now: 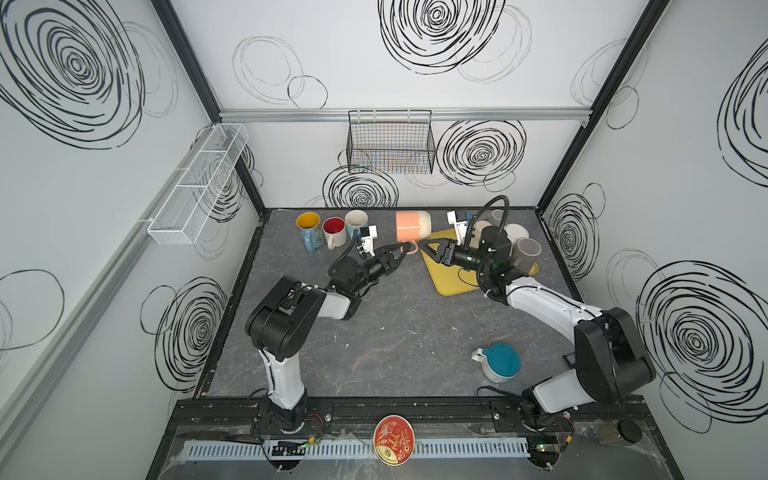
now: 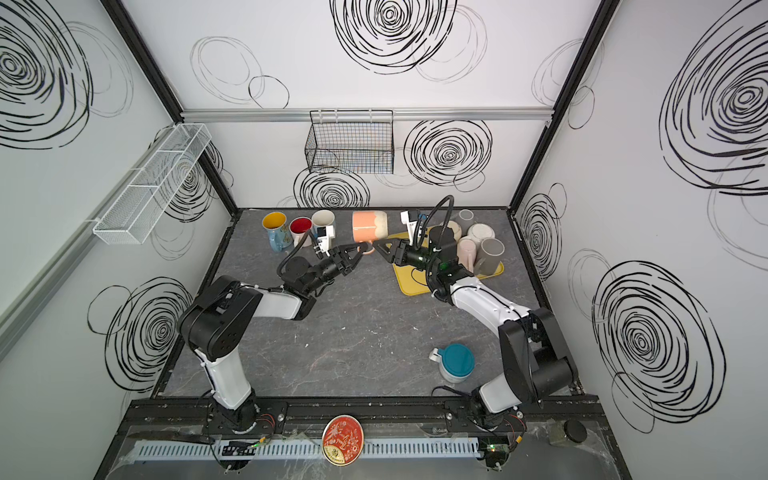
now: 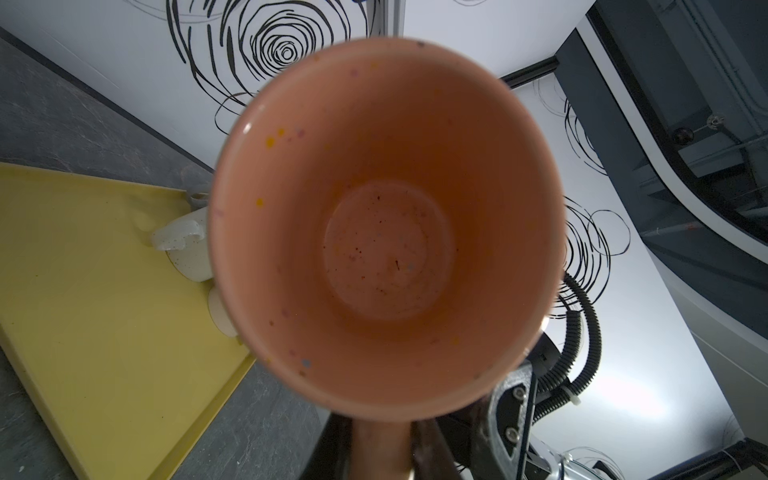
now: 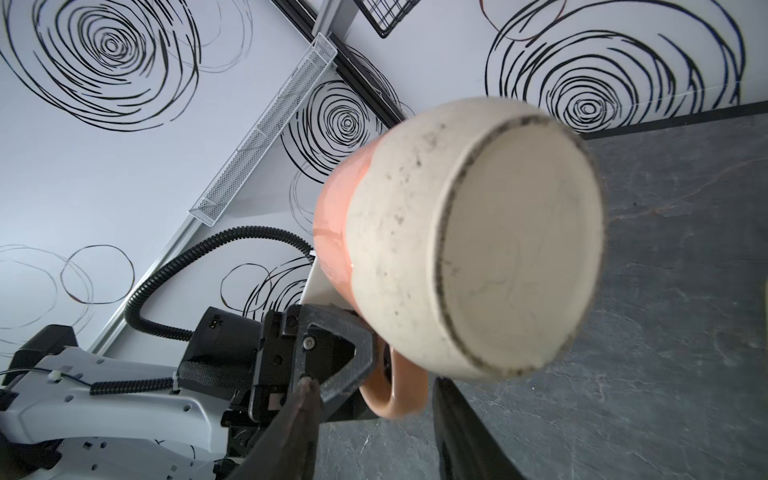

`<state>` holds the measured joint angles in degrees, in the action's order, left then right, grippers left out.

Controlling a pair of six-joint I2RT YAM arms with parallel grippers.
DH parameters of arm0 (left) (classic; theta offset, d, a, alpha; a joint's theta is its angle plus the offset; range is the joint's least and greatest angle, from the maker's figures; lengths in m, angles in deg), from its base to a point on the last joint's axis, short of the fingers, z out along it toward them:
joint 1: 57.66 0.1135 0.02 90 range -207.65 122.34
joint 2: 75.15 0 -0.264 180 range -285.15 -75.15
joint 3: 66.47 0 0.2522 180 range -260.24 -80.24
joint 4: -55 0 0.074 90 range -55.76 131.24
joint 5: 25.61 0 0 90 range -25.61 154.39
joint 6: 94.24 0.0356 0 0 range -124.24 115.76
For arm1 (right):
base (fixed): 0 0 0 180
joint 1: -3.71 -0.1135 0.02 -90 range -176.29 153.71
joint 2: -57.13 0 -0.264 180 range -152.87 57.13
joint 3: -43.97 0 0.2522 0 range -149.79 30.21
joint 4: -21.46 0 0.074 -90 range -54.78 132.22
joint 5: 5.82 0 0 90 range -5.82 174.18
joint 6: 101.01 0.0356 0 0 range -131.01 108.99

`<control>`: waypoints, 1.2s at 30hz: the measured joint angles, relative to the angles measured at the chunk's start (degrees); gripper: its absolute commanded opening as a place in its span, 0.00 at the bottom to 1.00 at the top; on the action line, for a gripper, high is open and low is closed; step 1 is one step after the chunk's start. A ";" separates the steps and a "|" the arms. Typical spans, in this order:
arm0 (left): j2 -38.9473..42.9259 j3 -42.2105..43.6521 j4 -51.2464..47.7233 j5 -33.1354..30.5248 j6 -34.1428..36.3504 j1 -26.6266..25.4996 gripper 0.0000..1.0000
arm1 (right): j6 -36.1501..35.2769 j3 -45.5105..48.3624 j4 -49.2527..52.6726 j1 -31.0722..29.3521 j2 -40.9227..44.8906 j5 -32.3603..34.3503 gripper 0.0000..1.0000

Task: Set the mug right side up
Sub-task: 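Carry the mug upright with the left gripper while the right releases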

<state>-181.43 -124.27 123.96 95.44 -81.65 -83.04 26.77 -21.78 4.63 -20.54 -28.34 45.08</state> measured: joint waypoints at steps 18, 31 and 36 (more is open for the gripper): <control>9.20 2.25 -30.21 -3.06 17.81 1.38 0.00 | -5.33 0.00 7.91 0.37 2.89 5.35 0.49; 9.31 1.79 -47.52 -8.61 25.46 1.03 0.00 | -6.82 -5.35 20.96 0.76 -0.22 12.09 0.49; 9.31 -2.91 -60.11 -14.23 32.46 -0.22 0.00 | -7.67 -8.31 29.62 0.98 -3.89 15.39 0.49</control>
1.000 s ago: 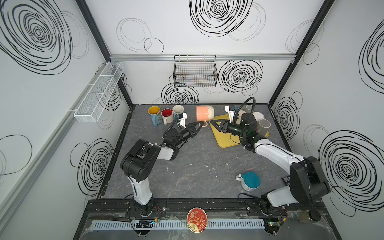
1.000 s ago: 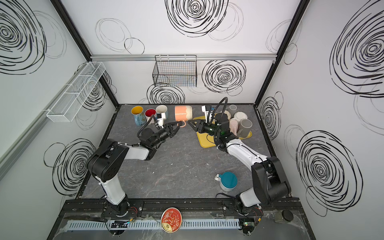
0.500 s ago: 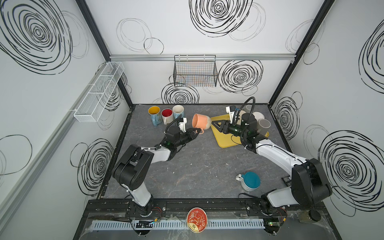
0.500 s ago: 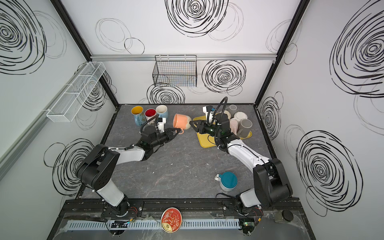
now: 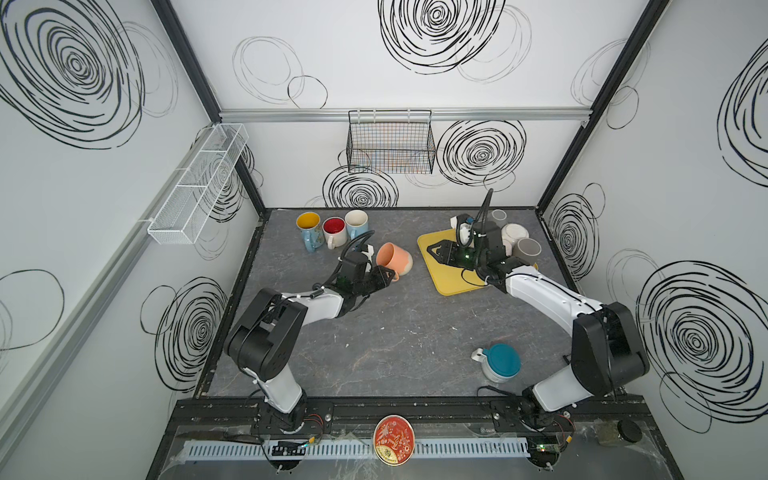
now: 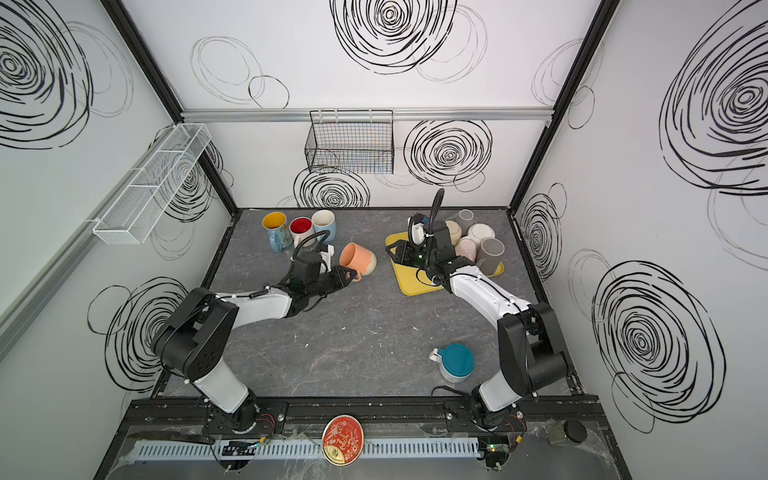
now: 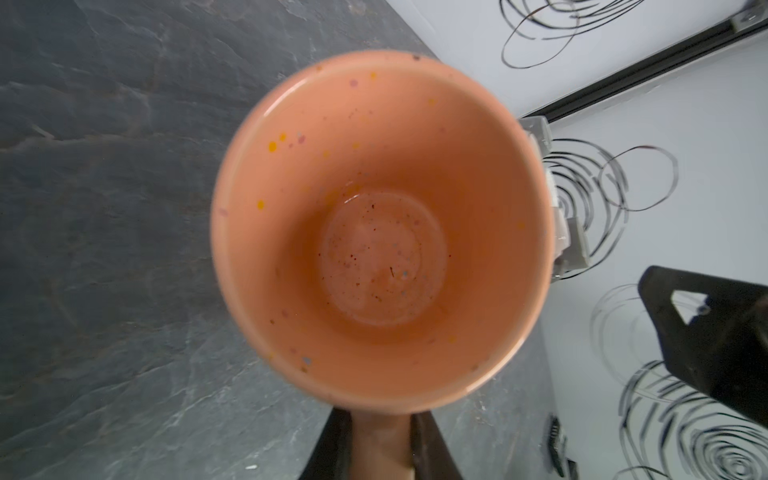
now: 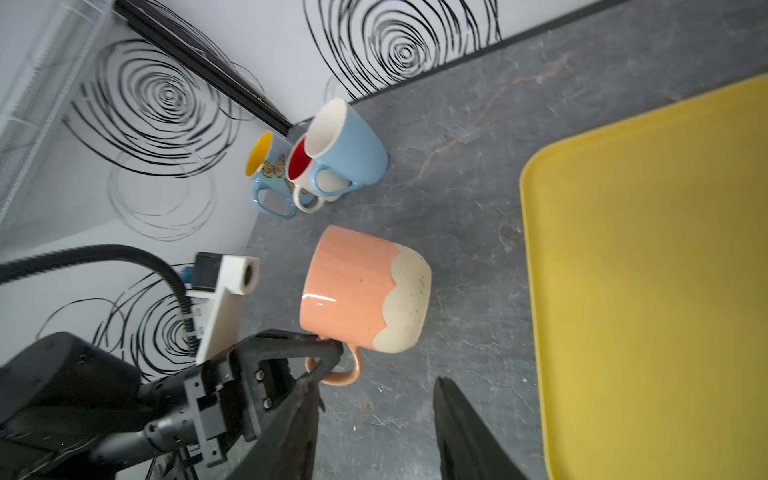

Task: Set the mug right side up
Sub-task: 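Carry the mug upright with the left gripper while the right releases, then set the mug beside the light blue mug while the right moves over the tray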

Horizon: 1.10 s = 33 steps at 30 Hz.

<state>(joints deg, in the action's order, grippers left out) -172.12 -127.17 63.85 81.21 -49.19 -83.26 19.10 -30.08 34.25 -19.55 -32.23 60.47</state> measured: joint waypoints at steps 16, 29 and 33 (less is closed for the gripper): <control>-8.46 -24.20 -20.00 -18.75 18.16 -1.73 0.00 | -2.80 -1.84 8.37 0.09 -1.46 4.63 0.50; -23.91 -43.28 -31.65 -30.38 26.75 -1.73 0.00 | -3.43 -2.08 9.25 0.96 -2.38 4.96 0.50; -26.80 -47.71 -33.92 -31.98 28.70 -1.57 0.00 | -3.50 -2.67 9.81 1.25 -3.21 4.96 0.50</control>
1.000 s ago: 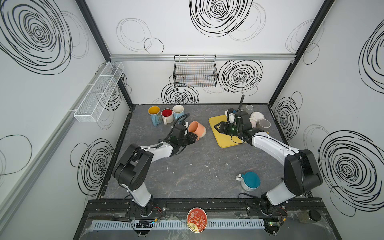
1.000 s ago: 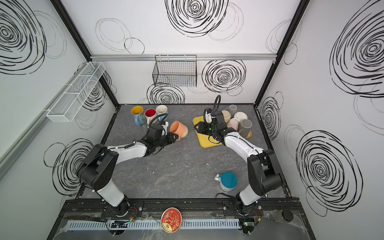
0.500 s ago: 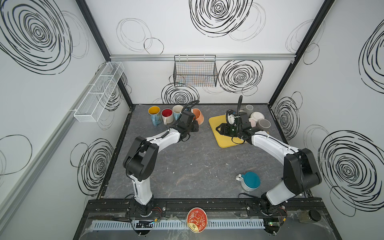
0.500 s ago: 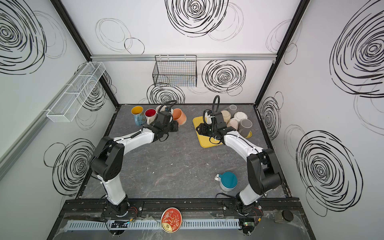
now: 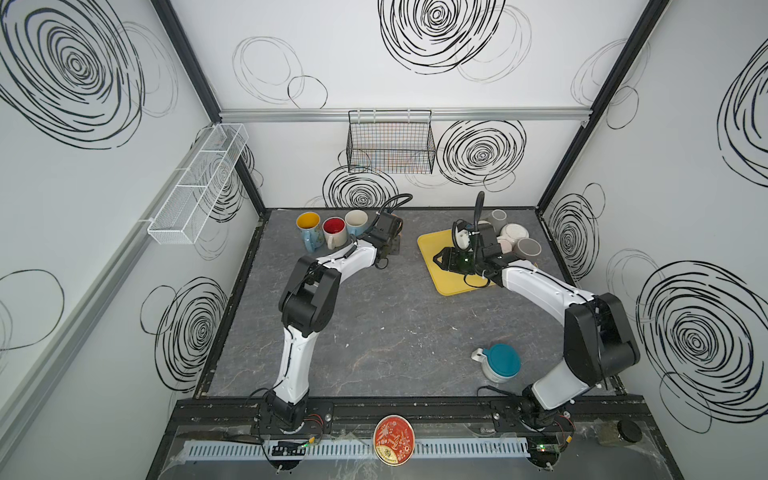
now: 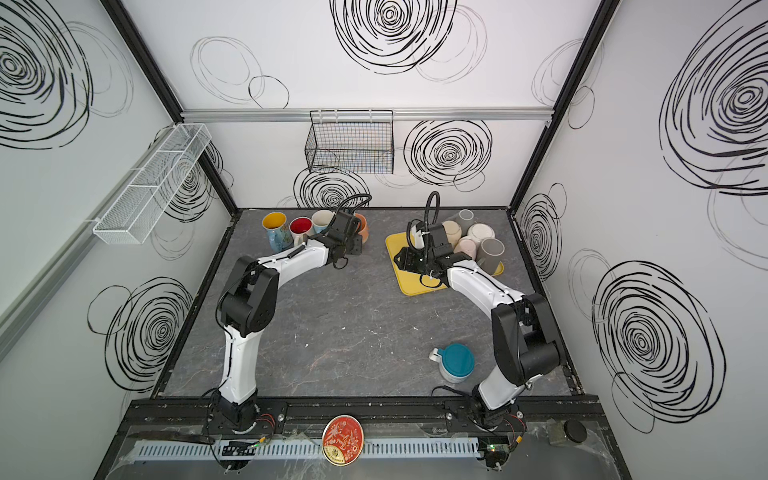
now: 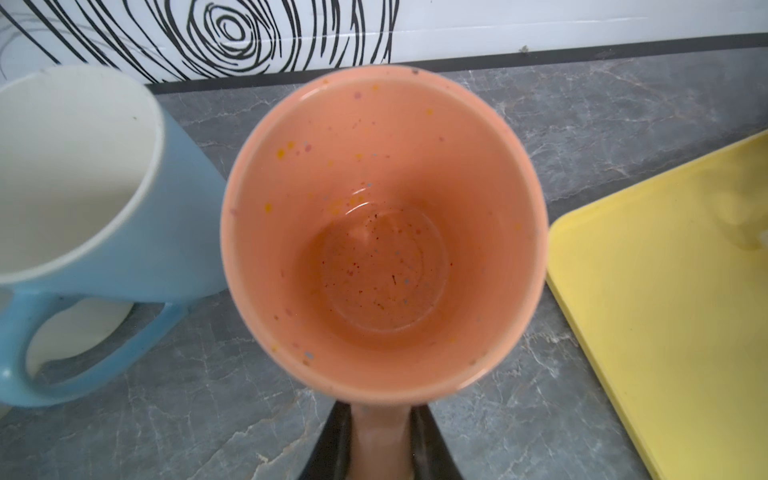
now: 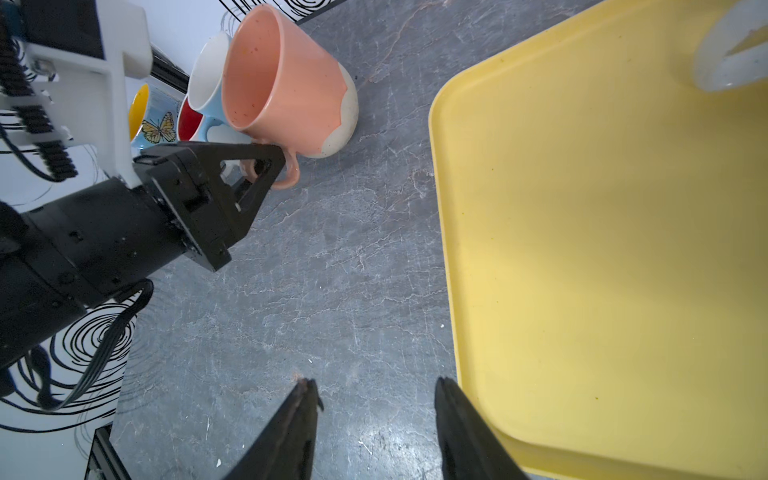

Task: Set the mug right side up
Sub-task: 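Set the mug beside the light blue mug while the right moves over the tray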

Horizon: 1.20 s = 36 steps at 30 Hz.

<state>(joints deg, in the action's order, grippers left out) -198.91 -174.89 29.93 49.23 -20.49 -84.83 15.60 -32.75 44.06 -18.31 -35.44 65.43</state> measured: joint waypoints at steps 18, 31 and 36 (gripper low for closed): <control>-9.22 -12.04 -5.44 -4.87 3.37 2.56 0.04 | -1.20 -0.20 1.49 0.74 -0.22 0.87 0.50; -9.20 -13.42 -4.61 -5.42 3.43 2.97 0.39 | -1.73 -0.24 3.61 1.31 -0.15 2.47 0.50; -8.96 -13.40 -4.42 -5.38 3.43 2.97 0.45 | -2.49 -0.26 5.99 2.89 0.33 4.50 0.51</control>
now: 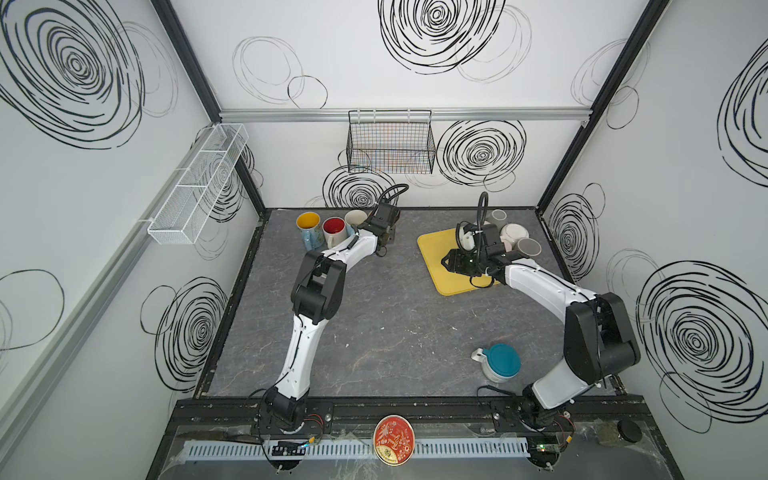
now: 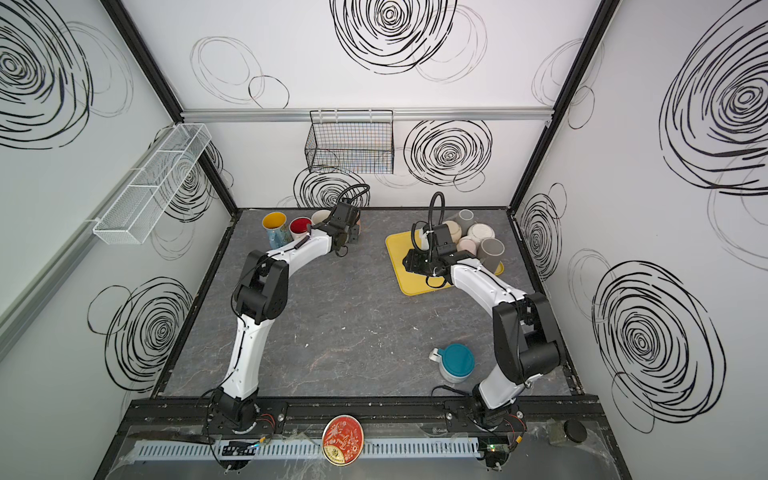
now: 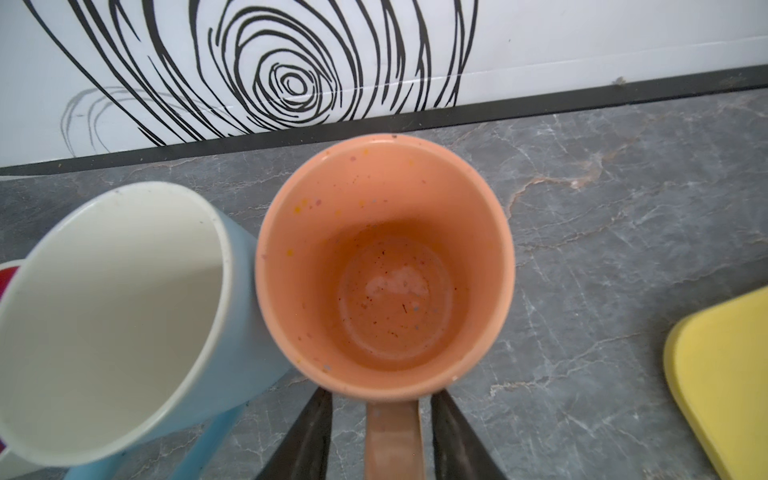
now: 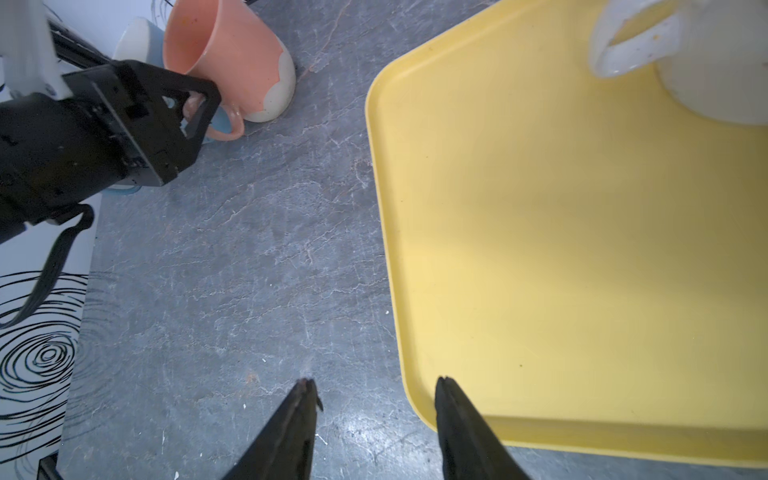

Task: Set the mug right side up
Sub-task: 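Set the mug beside the light blue mug while the right moves over the tray, then lower the right gripper onto the pale pink mug and grasp it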

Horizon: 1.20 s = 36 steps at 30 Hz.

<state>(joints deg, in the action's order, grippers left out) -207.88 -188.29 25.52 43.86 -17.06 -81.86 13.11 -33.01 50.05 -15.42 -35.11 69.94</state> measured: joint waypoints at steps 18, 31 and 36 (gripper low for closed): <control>22.49 24.26 10.51 4.63 -2.71 -5.05 0.50 | -2.40 -2.93 8.98 16.24 2.47 7.69 0.59; 24.87 39.04 16.85 12.17 -12.24 -13.62 0.51 | -6.36 -12.13 8.98 18.27 -3.50 13.29 0.60; 25.49 40.26 17.99 13.73 -14.91 -15.67 0.51 | -8.00 -15.98 9.46 18.27 -7.91 16.57 0.61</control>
<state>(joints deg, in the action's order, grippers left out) -182.39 -148.02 43.50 57.58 -31.97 -97.53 5.11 -48.99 59.51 2.85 -43.03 86.50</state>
